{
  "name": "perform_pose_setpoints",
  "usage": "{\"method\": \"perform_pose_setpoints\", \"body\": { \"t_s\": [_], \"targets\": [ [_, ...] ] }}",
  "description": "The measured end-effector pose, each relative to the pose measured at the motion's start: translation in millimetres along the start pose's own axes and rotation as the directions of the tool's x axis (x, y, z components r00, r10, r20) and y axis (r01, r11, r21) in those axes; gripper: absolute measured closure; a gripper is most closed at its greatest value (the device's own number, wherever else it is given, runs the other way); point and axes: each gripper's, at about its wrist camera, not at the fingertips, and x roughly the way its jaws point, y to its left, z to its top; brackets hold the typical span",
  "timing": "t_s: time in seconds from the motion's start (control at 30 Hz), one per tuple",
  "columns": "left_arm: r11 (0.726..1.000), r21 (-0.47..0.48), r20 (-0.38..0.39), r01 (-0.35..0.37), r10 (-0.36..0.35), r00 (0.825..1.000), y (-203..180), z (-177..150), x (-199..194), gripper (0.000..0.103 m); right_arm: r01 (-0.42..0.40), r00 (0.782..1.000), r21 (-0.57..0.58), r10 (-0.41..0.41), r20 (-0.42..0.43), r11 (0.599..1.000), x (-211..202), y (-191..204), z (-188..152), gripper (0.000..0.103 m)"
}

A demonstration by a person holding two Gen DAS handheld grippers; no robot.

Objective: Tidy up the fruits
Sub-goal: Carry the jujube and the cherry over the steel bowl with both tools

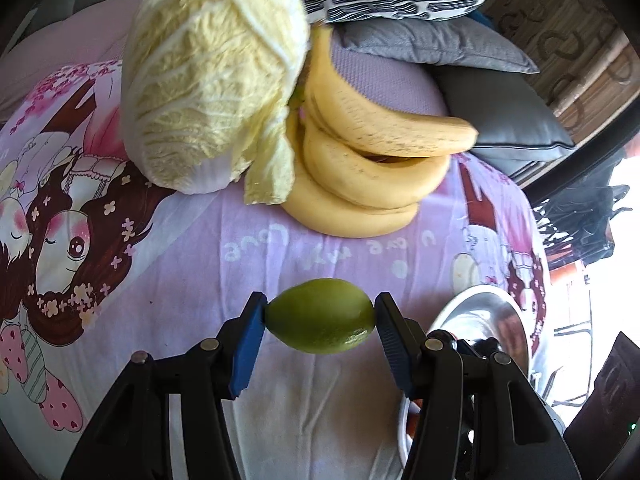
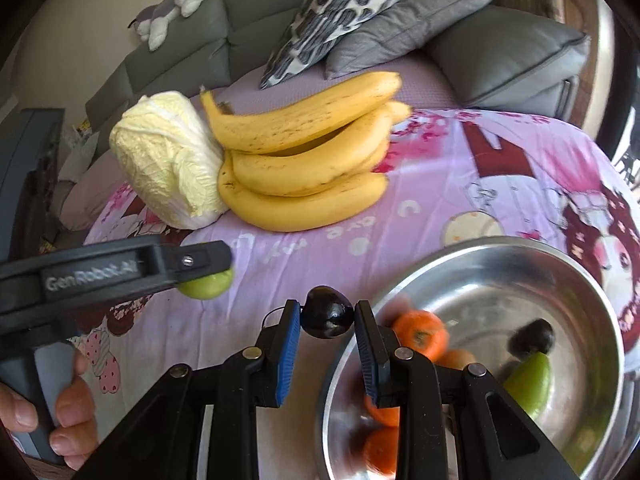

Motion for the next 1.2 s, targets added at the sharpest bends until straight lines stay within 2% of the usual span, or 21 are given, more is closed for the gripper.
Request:
{"method": "perform_pose_setpoints", "body": {
  "t_s": [0.23,0.7,1.2],
  "targets": [
    [0.999,0.045,0.001,0.028,-0.028,1.0,-20.4,-3.6,-4.4,0.046,0.038,0.999,0.077,-0.041,0.036,0.996,-18.2,-24.7,0.8,0.073],
    [0.987,0.136,-0.048,0.084,-0.078,0.996,-57.0,-21.2,0.7,0.046,0.124,0.991,0.199,-0.13,0.021,0.972,-28.6,-69.3,-0.9,0.073],
    [0.941,0.317,-0.135,0.116,-0.076,0.988,-118.7,-65.6,15.1,0.046,0.208,0.974,0.311,-0.225,0.021,0.928,-58.3,-109.7,-17.8,0.073]
  ]
}}
